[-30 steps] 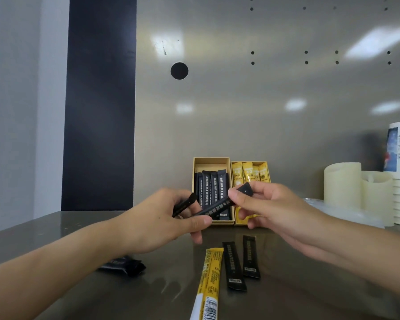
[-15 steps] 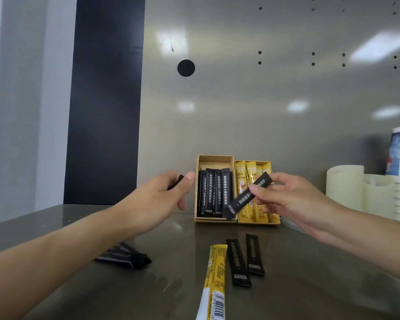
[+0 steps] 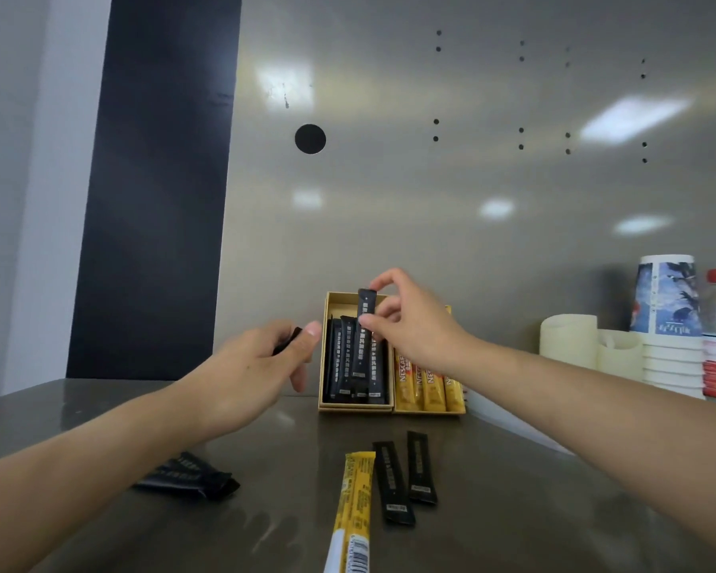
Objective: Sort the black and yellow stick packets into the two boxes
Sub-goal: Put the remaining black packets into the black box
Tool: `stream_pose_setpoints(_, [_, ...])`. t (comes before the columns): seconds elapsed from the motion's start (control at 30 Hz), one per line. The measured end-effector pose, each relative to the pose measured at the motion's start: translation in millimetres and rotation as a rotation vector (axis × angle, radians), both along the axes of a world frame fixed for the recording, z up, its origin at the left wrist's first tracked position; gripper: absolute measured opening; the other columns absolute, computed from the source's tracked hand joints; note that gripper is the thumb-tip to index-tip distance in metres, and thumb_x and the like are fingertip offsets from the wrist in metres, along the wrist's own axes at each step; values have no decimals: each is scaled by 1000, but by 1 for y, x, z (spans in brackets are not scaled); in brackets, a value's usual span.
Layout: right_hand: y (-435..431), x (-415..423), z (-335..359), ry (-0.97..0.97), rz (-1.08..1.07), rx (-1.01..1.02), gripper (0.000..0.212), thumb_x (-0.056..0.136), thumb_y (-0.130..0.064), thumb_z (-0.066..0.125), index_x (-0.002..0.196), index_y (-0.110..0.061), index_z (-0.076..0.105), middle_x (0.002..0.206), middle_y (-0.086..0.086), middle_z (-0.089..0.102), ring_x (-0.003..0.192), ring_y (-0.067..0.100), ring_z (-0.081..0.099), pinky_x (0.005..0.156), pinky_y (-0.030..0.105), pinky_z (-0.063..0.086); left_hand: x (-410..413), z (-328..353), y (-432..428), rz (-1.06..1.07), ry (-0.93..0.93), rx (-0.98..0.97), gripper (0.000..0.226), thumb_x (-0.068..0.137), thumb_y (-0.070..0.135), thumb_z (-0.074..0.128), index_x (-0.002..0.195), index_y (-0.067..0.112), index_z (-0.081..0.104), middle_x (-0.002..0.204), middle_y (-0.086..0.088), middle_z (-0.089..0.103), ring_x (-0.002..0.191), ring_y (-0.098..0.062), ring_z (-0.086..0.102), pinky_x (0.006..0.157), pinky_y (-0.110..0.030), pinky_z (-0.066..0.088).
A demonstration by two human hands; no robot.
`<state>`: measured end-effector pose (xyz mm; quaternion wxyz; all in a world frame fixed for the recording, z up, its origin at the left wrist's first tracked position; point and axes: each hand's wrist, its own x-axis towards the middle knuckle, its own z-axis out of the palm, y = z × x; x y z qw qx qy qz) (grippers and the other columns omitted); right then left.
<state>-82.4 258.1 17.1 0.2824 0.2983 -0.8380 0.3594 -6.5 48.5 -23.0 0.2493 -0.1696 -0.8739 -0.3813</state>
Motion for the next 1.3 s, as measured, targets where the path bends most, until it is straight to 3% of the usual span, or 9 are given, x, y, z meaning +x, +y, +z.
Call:
stream_pose_setpoints(0.23, [-16,-37,-9,156,-175,172,40,92,-34,71,126,-22,53,87,-9,70,86,7,65,81,36,57,1,-1,-1,1,-1,12,60,94,68,34,91,15,62,94,-13,72,46,-5,42,64,-37,43])
stream_pose_setpoints(0.37, [-15,-37,-14,300,-295,325,39,91,-43,70,124,-23,60,104,-10,60,96,10,59,77,27,49,0,-1,0,8,1,6,59,96,67,34,90,15,63,92,-10,72,48,-6,43,65,-36,44])
stream_pose_setpoints(0.5, [-17,-33,-16,343,-349,365,43,94,-45,65,129,-22,60,115,-4,59,102,15,61,80,31,52,4,0,0,25,-4,-20,58,96,67,30,89,19,61,89,-2,73,50,-4,46,68,-34,48])
stream_pose_setpoints(0.7, [-14,-17,-9,339,-323,327,35,101,-38,53,130,-21,58,117,-6,59,100,11,59,76,26,47,8,0,1,30,-13,-16,60,100,62,27,89,14,61,87,-5,71,60,-11,58,55,-29,52])
stream_pose_setpoints(0.83, [2,4,-5,307,-210,333,24,100,-18,48,120,-23,62,111,-12,58,85,1,55,77,24,50,8,2,2,53,36,-17,65,102,58,24,83,9,63,68,6,66,56,0,54,62,-28,49])
stream_pose_setpoints(1.03, [27,24,-34,266,-100,402,17,101,-23,51,103,-34,65,97,-22,63,88,-8,56,75,17,44,9,4,3,65,77,-18,74,95,68,21,76,11,64,88,-18,69,87,-28,65,87,-38,51])
stream_pose_setpoints(1.1, [27,27,-48,230,-78,429,14,103,-36,49,106,-35,62,97,-22,61,90,-6,56,77,20,47,10,6,6,70,80,-16,72,93,72,21,70,15,60,88,-19,67,79,-24,63,80,-37,53])
stream_pose_setpoints(1.17, [25,37,-54,196,-19,409,30,100,-57,41,106,-37,62,95,-20,63,91,-1,59,78,27,52,11,6,8,47,65,31,64,94,70,25,67,19,53,79,-13,65,57,-18,52,61,-31,48])
stream_pose_setpoints(1.3, [19,64,-59,110,128,289,48,86,-75,39,107,-38,63,94,-17,67,90,4,62,74,27,54,17,4,17,-121,-38,179,65,96,64,32,79,7,56,66,0,63,51,-22,46,44,-28,42])
